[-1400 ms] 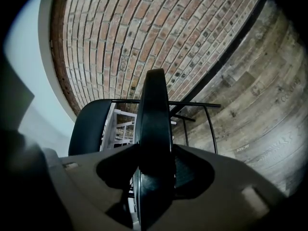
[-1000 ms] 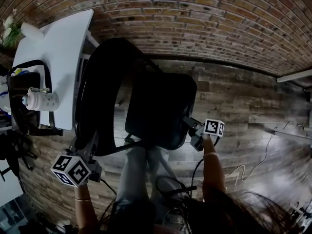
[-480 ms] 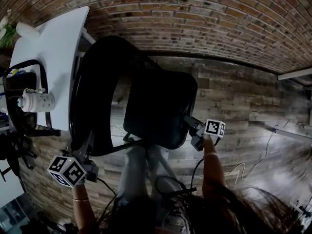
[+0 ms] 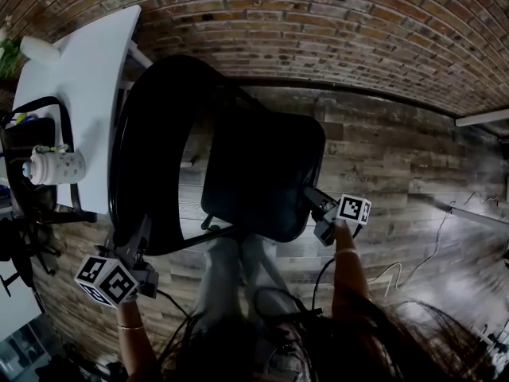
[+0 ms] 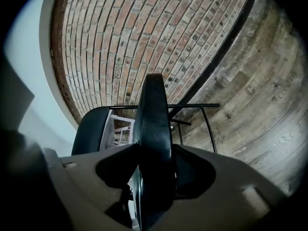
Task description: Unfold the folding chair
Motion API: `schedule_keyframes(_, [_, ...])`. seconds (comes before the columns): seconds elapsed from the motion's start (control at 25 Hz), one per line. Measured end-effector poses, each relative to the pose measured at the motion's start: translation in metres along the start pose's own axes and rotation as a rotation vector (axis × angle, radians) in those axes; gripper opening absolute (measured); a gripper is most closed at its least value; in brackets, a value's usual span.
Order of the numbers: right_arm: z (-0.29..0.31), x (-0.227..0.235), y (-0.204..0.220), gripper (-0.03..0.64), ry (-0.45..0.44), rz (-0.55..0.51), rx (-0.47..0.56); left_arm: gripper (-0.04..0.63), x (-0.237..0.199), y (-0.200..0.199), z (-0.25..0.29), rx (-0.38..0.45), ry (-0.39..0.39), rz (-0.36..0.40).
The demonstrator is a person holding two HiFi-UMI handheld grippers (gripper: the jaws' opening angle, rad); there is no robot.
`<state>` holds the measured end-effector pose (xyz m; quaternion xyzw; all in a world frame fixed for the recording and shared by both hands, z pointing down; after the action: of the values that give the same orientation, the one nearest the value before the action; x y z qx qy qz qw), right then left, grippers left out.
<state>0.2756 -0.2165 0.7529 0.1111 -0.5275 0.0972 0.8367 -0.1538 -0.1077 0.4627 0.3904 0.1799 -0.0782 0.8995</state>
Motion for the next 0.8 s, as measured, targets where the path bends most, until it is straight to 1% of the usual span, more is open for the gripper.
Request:
schedule_keyframes(0.08, [-0.003, 0.003, 0.0, 0.209, 0.029, -0.004, 0.001, 0.061, 0.0, 0.001, 0.001, 0.002, 0.001, 0.001])
schedule_keyframes(0.2, [-0.001, 0.006, 0.002, 0.21, 0.004, 0.003, 0.004, 0.061, -0.002, 0.003, 0.001, 0.005, 0.005, 0.0])
schedule_keyframes(0.32, [-0.004, 0.011, 0.002, 0.212, 0.01, 0.005, 0.015, 0.061, -0.003, 0.005, 0.003, 0.001, 0.009, -0.003])
schedule_keyframes(0.52, [-0.01, 0.023, 0.002, 0.215, 0.056, 0.015, 0.03, 0.061, -0.004, 0.007, 0.006, -0.003, 0.016, -0.011])
schedule_keyframes(0.68, [-0.005, 0.023, 0.001, 0.216, -0.031, 0.001, 0.037, 0.061, -0.007, 0.009, 0.007, -0.005, 0.021, -0.016])
schedule_keyframes(0.72, [-0.005, 0.024, 0.0, 0.216, -0.034, -0.004, 0.038, 0.061, -0.007, 0.01, 0.008, -0.007, 0.022, -0.018])
schedule_keyframes(0.8, [-0.008, 0.029, 0.0, 0.217, -0.01, 0.002, 0.037, 0.061, -0.009, 0.011, 0.009, -0.012, 0.026, -0.024])
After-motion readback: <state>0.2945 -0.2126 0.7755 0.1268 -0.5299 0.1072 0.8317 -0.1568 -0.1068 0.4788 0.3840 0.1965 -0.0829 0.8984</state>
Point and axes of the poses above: the fingertips, and each gripper's own axes: z forward along the fingers, x to its right, y out of its underside, the point moved 7 cm from there along -z, backward along the fingers, and after that the axes turned 4 degrees about -x, right-handed, at the moved point
